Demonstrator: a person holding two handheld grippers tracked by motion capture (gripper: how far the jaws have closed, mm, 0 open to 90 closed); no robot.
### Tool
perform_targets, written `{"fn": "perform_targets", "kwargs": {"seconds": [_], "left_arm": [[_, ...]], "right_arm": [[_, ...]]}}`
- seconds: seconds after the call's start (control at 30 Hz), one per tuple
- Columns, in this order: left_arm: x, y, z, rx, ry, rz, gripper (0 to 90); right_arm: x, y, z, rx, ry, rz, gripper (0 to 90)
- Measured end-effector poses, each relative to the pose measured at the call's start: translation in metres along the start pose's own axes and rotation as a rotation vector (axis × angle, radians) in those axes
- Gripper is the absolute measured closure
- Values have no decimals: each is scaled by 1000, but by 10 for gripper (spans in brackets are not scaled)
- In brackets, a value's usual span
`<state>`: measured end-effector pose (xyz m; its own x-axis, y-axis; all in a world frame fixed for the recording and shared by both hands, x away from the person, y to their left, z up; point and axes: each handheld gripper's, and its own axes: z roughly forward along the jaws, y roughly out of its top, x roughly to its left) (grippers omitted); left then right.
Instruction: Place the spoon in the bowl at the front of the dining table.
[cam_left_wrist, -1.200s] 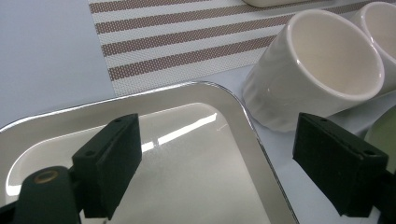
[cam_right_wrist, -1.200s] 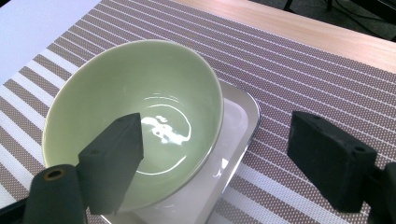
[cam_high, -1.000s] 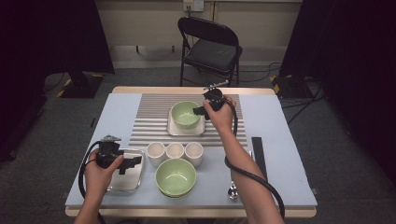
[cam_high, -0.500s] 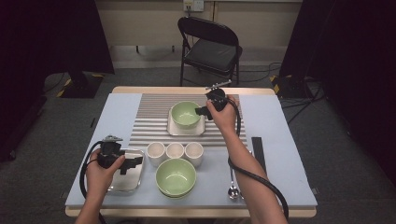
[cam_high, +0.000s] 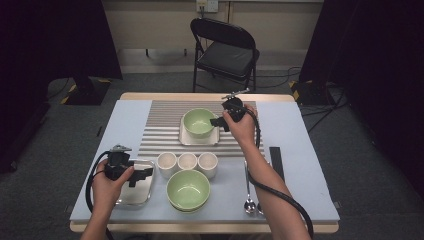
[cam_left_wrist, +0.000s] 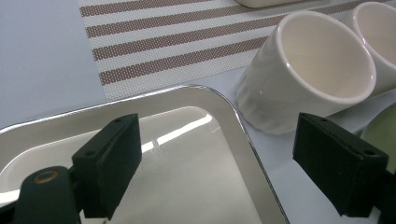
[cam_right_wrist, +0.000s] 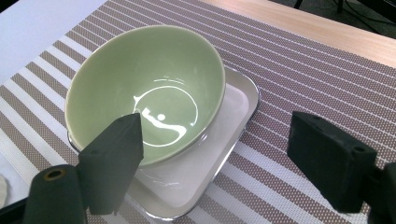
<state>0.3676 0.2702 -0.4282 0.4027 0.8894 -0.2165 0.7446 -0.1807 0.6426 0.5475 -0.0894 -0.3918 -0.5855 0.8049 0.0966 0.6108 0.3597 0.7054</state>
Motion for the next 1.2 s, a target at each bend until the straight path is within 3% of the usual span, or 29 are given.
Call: {"fn": "perform_targets", "kwargs": {"seconds": [1.2], "left_arm": [[-8,3,-4,-10,-23,18,155]], "right_arm": [[-3,-12,-23,-13,21,-4,185]]}}
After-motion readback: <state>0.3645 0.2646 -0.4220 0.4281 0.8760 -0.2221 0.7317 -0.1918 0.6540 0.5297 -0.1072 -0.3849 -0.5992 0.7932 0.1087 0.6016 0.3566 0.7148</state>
